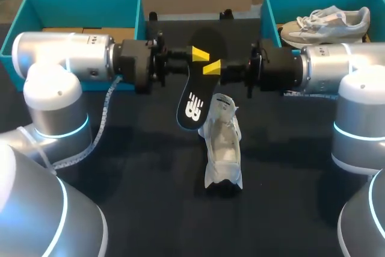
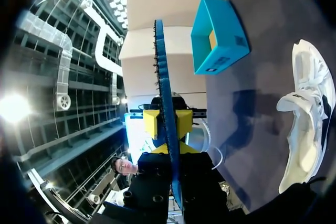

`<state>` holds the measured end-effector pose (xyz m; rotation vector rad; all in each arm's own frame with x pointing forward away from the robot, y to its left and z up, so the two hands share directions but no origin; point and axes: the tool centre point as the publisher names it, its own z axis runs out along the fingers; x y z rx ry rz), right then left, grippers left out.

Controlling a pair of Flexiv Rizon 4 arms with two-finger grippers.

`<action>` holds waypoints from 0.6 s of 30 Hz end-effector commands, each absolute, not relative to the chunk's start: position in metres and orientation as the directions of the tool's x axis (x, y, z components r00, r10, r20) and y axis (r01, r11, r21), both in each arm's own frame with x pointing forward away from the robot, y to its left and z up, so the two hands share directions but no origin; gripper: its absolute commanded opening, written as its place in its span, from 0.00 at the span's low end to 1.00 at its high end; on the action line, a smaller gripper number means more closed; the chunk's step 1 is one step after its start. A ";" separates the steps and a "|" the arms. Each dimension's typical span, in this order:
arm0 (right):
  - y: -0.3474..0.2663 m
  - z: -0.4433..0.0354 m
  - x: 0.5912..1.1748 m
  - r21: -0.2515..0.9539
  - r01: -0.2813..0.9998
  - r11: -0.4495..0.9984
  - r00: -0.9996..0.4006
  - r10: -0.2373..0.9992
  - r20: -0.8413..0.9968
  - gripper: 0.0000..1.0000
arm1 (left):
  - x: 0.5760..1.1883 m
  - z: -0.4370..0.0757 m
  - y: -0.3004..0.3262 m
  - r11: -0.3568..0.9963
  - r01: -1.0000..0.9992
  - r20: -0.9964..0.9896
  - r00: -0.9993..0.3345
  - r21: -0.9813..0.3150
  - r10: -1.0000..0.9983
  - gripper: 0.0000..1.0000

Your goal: Take the shoe out of the shoebox, open the shoe tongue, remove and reinsert the insole, then place the shoe into the shoebox

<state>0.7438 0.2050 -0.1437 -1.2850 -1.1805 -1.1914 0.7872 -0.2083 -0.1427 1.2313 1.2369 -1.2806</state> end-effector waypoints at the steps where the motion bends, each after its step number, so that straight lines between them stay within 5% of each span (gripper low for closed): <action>1: 0.208 -0.146 0.744 -0.044 0.998 -0.046 0.046 0.033 0.998 0.00 | 0.790 -0.144 -0.211 -0.051 0.997 -0.998 -0.053 -0.054 0.020 0.23; 18: 0.210 -0.145 0.746 -0.043 0.998 -0.040 0.044 0.033 0.998 0.00 | 0.789 -0.149 -0.214 -0.053 0.996 -0.997 -0.067 -0.068 0.029 0.11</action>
